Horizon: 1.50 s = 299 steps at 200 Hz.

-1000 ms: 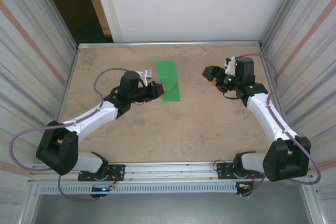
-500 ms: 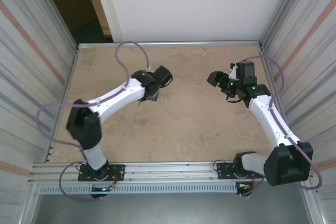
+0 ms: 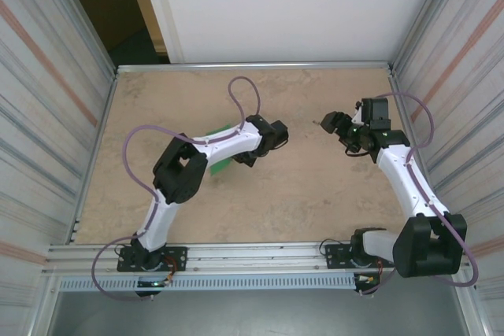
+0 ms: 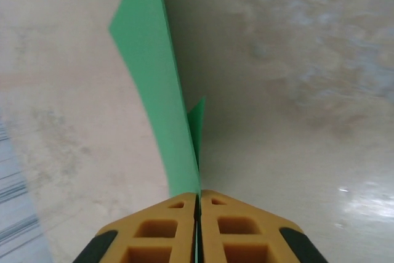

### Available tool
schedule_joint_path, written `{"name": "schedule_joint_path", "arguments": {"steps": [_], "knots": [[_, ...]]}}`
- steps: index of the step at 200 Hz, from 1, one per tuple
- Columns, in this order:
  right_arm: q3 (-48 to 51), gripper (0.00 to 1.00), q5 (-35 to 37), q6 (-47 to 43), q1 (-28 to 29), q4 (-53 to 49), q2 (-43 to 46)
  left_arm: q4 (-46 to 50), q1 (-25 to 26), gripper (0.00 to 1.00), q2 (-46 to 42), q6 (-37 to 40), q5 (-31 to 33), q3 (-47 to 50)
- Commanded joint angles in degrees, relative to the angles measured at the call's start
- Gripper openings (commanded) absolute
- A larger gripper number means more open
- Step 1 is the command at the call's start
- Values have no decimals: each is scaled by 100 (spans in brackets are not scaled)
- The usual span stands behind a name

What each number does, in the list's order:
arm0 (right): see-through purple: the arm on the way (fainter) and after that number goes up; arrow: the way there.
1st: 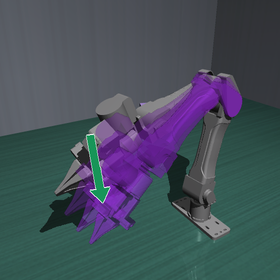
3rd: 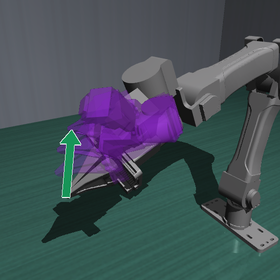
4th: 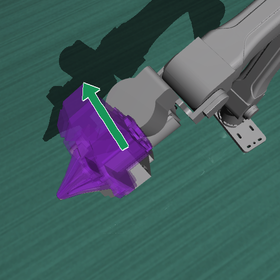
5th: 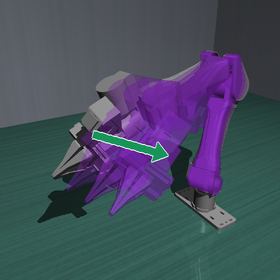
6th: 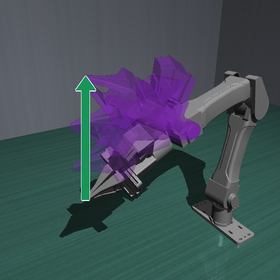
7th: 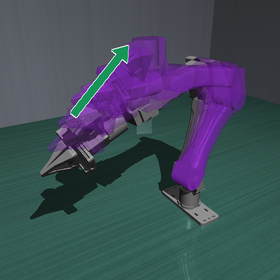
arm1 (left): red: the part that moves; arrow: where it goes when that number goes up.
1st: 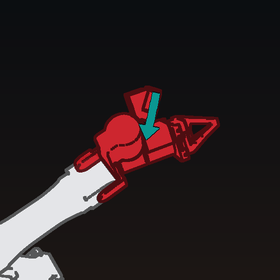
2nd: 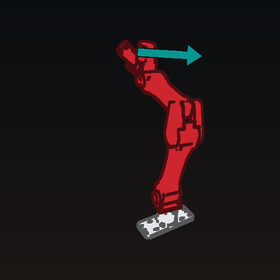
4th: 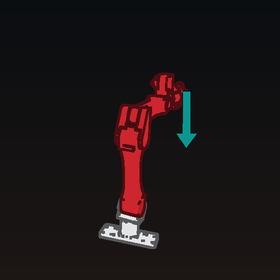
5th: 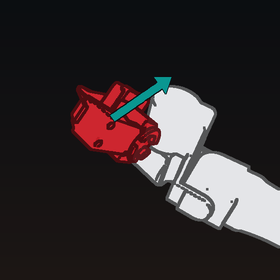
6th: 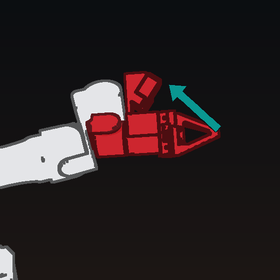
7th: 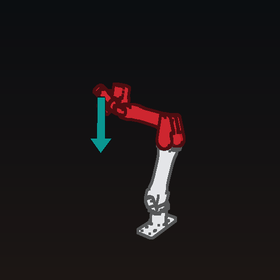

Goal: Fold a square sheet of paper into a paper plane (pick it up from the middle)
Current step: Turn over the paper at the center of the table.

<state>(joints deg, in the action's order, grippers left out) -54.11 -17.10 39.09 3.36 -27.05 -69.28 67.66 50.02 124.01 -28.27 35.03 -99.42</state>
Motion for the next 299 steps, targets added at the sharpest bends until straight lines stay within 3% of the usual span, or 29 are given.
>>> {"name": "schedule_joint_path", "arguments": {"steps": [1,29,62,89,123,152,187,201,205,209,250,299], "knots": [[77,76,73,163,-37,-93,123,-471,15,15,30,-6,-806,-31],[107,75,65,161,-45,-91,104,-1168,-63,32,-163,1,-2039,169],[135,74,-186,127,-22,23,-14,-2858,-561,53,-1100,-294,-4261,1217],[111,70,-356,66,327,166,-315,-4130,-1151,61,-2018,-818,-5327,2310],[-144,63,-308,137,1542,543,-1073,-5158,-2107,66,-3278,-1584,-5408,3906],[-718,49,-423,310,2579,849,-2162,-5267,-2923,72,-4220,-1937,-5195,4961],[-1649,35,-505,508,3390,960,-3405,-5108,-3634,83,-5205,-1946,-5029,5791],[-1962,34,-588,566,3534,1025,-3871,-5011,-3791,88,-5500,-1937,-4967,5991],[-2053,33,-615,579,3548,1026,-3990,-4981,-3825,97,-5575,-1923,-4940,6031],[-2150,33,-636,596,3552,1011,-4103,-4960,-3846,99,-5650,-1913,-4921,6072],[-2740,32,-873,634,3571,976,-4996,-4993,-3903,99,-5932,-1726,-4956,6285],[-2466,33,-870,503,3535,818,-5153,-5405,-3895,99,-5461,-1685,-5571,6227]]}}
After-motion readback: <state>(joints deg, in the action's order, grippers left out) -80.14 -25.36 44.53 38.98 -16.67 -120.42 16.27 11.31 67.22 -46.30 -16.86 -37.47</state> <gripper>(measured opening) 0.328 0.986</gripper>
